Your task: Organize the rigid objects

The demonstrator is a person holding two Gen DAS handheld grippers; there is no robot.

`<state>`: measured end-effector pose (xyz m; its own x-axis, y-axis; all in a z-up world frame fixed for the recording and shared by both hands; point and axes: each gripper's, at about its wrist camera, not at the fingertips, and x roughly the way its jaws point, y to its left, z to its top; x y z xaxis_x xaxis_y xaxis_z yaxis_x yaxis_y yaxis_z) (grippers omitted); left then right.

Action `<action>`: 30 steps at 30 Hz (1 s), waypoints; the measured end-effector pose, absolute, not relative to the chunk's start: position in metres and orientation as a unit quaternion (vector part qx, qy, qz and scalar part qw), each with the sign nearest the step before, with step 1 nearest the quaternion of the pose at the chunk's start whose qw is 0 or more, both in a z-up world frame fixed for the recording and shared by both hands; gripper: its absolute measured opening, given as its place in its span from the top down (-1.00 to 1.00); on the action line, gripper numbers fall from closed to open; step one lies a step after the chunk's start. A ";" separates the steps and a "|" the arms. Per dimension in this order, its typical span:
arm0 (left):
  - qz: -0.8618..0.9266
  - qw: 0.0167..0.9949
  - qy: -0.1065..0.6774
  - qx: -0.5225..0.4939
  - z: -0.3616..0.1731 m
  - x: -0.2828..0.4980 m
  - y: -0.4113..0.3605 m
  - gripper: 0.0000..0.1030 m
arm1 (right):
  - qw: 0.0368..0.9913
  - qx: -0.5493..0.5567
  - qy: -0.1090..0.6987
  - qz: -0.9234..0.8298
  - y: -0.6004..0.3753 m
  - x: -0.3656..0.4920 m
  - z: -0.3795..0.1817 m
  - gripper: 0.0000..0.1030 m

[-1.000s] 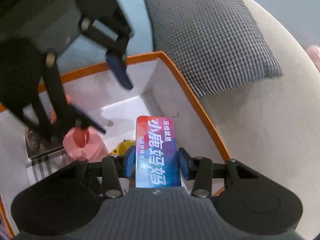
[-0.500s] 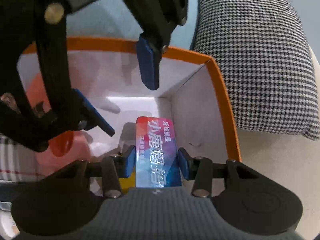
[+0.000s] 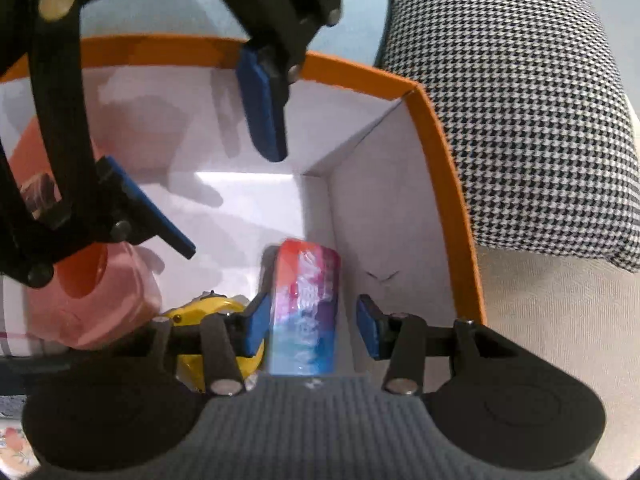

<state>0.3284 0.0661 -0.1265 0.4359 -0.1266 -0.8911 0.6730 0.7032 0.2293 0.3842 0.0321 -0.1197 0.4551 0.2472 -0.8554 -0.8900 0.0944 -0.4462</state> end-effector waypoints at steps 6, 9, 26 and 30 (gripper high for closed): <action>-0.249 0.802 0.459 0.291 -0.100 0.327 0.068 -0.22 | 0.691 -0.497 0.314 0.420 0.022 0.378 -0.094 0.03; -0.248 0.807 0.448 0.295 -0.082 0.311 0.064 -0.22 | 0.706 -0.476 0.313 0.420 0.015 0.369 -0.074 0.01; -0.147 0.929 0.315 0.128 0.029 0.164 0.075 -0.33 | 0.878 -0.216 0.303 0.302 -0.059 0.238 0.050 -0.44; -0.084 0.954 0.277 0.071 0.030 0.138 0.079 -0.51 | 0.912 -0.164 0.274 0.258 -0.077 0.188 0.051 -0.53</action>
<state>0.1384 0.0786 0.0302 0.8322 -0.1201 -0.5413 0.1992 0.9758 0.0898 0.1882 -0.0771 0.0510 0.7166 0.3812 -0.5842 -0.5609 0.8127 -0.1577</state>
